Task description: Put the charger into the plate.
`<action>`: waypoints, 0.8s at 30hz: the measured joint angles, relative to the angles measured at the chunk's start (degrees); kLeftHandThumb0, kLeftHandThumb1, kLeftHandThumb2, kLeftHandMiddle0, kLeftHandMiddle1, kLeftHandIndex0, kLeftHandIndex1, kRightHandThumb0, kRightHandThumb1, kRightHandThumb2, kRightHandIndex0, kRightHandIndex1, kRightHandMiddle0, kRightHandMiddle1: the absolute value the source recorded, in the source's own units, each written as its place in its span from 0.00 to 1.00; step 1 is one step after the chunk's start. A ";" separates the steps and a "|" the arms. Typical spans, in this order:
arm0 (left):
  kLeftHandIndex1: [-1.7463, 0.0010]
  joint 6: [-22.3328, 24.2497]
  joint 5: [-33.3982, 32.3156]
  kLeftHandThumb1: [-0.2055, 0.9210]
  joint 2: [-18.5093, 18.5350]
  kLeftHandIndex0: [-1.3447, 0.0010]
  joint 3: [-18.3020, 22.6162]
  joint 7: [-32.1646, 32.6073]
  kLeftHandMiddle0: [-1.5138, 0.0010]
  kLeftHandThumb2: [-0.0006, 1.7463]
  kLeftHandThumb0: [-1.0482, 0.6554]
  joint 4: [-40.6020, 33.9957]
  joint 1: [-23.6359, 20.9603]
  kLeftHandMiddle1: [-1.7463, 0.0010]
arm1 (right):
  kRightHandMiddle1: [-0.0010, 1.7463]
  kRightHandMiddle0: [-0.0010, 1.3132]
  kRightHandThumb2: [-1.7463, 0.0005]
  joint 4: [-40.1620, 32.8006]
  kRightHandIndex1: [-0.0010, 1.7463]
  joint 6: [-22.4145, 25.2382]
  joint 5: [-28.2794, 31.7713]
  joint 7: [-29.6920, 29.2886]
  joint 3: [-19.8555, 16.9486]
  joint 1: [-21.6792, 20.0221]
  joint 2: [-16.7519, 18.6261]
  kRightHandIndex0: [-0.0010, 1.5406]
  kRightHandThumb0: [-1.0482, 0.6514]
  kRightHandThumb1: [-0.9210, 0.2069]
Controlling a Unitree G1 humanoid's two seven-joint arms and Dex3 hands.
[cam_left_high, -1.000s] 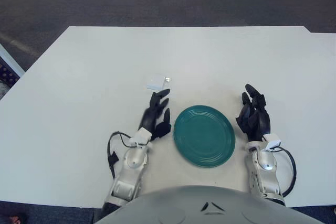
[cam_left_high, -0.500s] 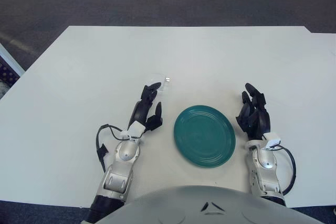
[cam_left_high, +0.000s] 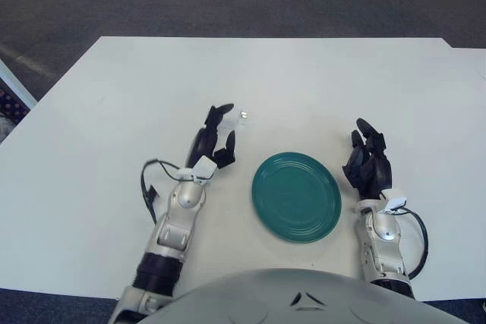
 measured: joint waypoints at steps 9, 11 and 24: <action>0.48 -6.31 4.30 1.00 5.54 0.98 0.61 1.66 0.82 0.46 0.00 6.13 -7.08 1.00 | 0.36 0.00 0.53 0.34 0.00 -0.14 -0.02 -0.01 -0.01 -0.10 0.12 0.10 0.18 0.00; 0.47 -7.02 6.18 1.00 6.39 0.99 0.59 2.95 0.82 0.44 0.00 7.85 -8.62 1.00 | 0.36 0.00 0.53 0.37 0.00 -0.23 -0.07 -0.05 0.00 -0.11 0.12 0.10 0.18 0.00; 0.48 -11.37 22.47 1.00 16.07 1.00 -3.66 12.00 0.88 0.33 0.00 17.48 -19.36 1.00 | 0.35 0.00 0.53 0.39 0.00 -0.54 -0.16 -0.49 0.08 -0.08 0.14 0.09 0.18 0.00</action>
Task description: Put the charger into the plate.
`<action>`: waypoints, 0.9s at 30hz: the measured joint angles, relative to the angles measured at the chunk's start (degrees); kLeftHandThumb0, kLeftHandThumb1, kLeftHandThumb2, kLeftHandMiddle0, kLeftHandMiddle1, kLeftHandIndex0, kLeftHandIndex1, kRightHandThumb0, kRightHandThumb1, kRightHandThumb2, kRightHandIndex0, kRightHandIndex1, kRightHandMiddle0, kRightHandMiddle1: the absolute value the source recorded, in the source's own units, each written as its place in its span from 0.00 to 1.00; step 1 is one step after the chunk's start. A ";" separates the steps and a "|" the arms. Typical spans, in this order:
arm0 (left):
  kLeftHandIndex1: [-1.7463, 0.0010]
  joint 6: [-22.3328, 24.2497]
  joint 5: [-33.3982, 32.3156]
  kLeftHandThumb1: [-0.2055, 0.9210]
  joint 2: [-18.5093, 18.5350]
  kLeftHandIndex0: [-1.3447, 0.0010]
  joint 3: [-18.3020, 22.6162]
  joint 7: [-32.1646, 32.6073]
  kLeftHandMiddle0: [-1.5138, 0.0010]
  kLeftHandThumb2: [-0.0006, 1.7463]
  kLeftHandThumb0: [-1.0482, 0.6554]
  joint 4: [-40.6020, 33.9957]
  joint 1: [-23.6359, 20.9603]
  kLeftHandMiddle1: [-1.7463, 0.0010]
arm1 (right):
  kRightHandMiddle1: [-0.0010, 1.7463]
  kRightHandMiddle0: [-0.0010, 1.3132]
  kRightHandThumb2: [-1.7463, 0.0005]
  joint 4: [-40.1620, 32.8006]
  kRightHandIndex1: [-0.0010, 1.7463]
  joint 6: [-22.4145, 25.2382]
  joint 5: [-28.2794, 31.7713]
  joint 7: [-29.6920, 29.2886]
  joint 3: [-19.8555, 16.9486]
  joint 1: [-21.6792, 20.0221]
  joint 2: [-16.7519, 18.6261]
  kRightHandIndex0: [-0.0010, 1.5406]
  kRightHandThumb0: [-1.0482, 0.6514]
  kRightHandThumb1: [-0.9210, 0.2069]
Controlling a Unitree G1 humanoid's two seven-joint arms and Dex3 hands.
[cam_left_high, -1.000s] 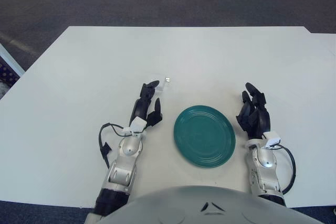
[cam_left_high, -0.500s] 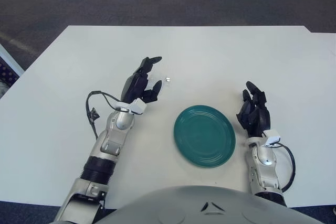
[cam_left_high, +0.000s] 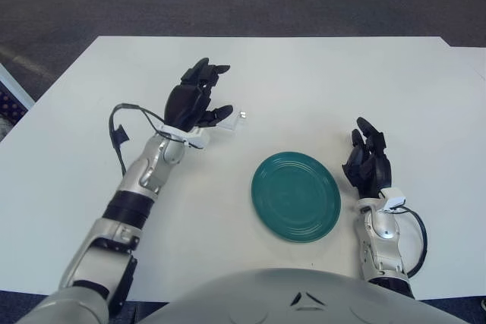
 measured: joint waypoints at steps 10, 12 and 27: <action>0.49 -1.32 5.25 1.00 3.70 0.99 -4.81 -1.21 0.90 0.25 0.00 3.31 -4.77 1.00 | 0.34 0.00 0.54 0.09 0.00 -0.79 0.03 0.15 -0.02 0.35 -0.05 0.09 0.17 0.00; 0.48 -2.03 6.04 1.00 3.85 0.98 -6.05 -1.47 0.90 0.23 0.00 5.82 -6.58 1.00 | 0.34 0.00 0.54 0.10 0.00 -0.92 0.03 0.17 -0.02 0.43 -0.08 0.09 0.17 0.00; 0.59 -10.20 5.70 1.00 6.64 1.00 -13.37 -14.62 0.95 0.25 0.00 21.75 -18.47 1.00 | 0.34 0.00 0.54 0.00 0.00 -0.91 0.03 0.25 0.04 0.46 -0.05 0.09 0.17 0.00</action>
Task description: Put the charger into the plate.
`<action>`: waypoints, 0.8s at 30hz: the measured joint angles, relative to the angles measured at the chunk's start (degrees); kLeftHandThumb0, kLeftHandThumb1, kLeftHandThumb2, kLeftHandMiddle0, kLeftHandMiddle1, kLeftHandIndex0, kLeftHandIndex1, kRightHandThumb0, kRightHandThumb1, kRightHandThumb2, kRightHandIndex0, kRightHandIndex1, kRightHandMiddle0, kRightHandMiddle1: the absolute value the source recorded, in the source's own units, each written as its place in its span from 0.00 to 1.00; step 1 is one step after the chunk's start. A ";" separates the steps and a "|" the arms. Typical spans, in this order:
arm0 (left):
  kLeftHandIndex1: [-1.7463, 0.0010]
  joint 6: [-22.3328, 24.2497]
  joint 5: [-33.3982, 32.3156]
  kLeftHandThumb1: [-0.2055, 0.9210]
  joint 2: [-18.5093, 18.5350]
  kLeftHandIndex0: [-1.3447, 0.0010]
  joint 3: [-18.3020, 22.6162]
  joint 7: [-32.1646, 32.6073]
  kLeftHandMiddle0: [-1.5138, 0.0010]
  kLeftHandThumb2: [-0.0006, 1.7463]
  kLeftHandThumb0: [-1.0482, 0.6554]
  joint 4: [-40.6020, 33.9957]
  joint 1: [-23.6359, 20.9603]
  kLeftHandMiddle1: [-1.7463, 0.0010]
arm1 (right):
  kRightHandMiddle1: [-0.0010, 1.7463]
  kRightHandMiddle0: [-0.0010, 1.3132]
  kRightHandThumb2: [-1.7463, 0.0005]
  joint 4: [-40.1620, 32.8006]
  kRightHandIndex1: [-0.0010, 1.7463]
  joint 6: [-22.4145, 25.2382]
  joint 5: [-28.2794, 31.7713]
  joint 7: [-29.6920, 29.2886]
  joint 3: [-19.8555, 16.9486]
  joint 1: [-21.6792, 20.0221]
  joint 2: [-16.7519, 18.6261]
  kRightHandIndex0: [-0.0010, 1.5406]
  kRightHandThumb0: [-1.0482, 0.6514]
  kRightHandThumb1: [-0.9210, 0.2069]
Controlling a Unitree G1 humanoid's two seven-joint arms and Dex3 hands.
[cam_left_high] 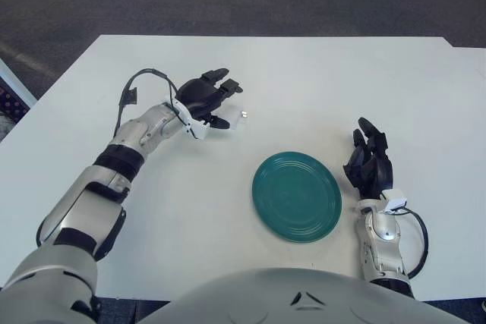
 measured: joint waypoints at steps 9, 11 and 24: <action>0.69 -1.85 0.88 1.00 0.31 1.00 -3.24 -0.71 0.99 0.21 0.00 5.25 -2.69 1.00 | 0.33 0.00 0.54 -0.18 0.00 0.01 0.08 0.36 -0.01 0.25 -0.04 0.10 0.17 0.00; 0.70 -2.03 1.08 1.00 0.30 1.00 -4.04 -0.76 0.99 0.21 0.00 6.32 -3.18 1.00 | 0.33 0.00 0.54 -0.25 0.00 0.01 0.10 0.41 -0.01 0.30 -0.03 0.10 0.16 0.00; 0.70 -2.44 1.58 1.00 -0.01 1.00 -6.63 -0.63 1.00 0.22 0.00 10.95 -6.32 1.00 | 0.33 0.00 0.54 -0.30 0.01 0.01 0.10 0.46 -0.02 0.35 -0.03 0.11 0.16 0.00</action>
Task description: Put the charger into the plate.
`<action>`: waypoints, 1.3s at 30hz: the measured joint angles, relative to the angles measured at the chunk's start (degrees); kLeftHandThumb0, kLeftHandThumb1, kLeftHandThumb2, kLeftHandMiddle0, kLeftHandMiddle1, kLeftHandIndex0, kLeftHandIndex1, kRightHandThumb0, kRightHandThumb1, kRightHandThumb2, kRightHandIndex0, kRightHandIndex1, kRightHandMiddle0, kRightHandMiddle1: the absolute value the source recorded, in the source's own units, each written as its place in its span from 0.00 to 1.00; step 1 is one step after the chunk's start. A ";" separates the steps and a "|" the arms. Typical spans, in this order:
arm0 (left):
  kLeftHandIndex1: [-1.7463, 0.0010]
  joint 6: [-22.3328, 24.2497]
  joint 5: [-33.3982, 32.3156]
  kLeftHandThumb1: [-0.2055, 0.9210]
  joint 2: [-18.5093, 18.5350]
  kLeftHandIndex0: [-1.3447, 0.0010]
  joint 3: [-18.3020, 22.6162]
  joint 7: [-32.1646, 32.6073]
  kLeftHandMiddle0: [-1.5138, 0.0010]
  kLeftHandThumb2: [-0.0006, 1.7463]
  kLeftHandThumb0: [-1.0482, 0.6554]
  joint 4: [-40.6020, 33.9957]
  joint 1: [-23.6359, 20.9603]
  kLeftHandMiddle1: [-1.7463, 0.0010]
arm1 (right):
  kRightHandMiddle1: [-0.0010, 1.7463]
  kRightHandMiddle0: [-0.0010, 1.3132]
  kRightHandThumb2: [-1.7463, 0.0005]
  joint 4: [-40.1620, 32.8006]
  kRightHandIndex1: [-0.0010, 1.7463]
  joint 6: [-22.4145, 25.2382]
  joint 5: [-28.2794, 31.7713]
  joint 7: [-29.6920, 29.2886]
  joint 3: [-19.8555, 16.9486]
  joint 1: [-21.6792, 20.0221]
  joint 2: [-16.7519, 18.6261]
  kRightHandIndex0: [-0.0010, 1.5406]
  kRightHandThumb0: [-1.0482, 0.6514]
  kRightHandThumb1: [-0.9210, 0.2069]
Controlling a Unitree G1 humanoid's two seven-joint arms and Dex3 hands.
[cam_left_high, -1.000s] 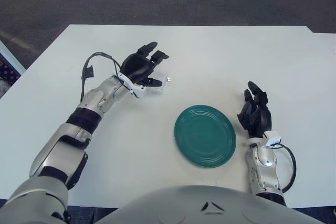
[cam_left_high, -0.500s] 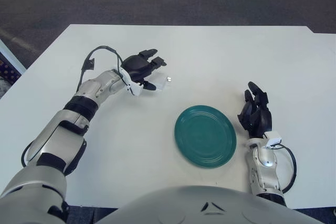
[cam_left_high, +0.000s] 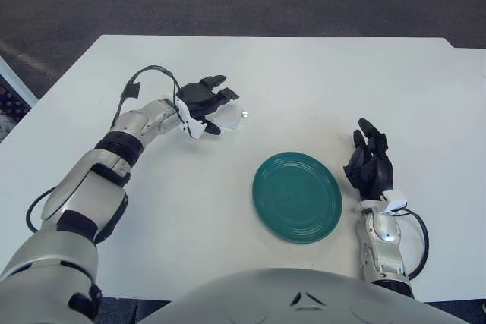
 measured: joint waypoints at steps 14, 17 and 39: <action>0.72 1.55 0.07 1.00 -2.48 1.00 -1.67 1.25 1.00 0.24 0.00 6.68 -2.59 1.00 | 0.33 0.00 0.53 0.06 0.01 -0.24 0.03 0.73 -0.04 0.03 -0.05 0.11 0.17 0.00; 0.71 2.31 0.08 1.00 -3.06 1.00 -1.99 2.40 1.00 0.24 0.00 8.14 -3.19 1.00 | 0.32 0.00 0.53 0.13 0.01 -0.37 0.09 1.06 -0.09 0.03 -0.05 0.11 0.17 0.00; 0.66 6.04 -0.60 1.00 -8.16 1.00 -4.59 2.46 1.00 0.25 0.00 17.86 -6.71 1.00 | 0.32 0.00 0.53 0.71 0.00 -1.60 1.20 2.82 -0.50 0.03 -0.09 0.11 0.17 0.00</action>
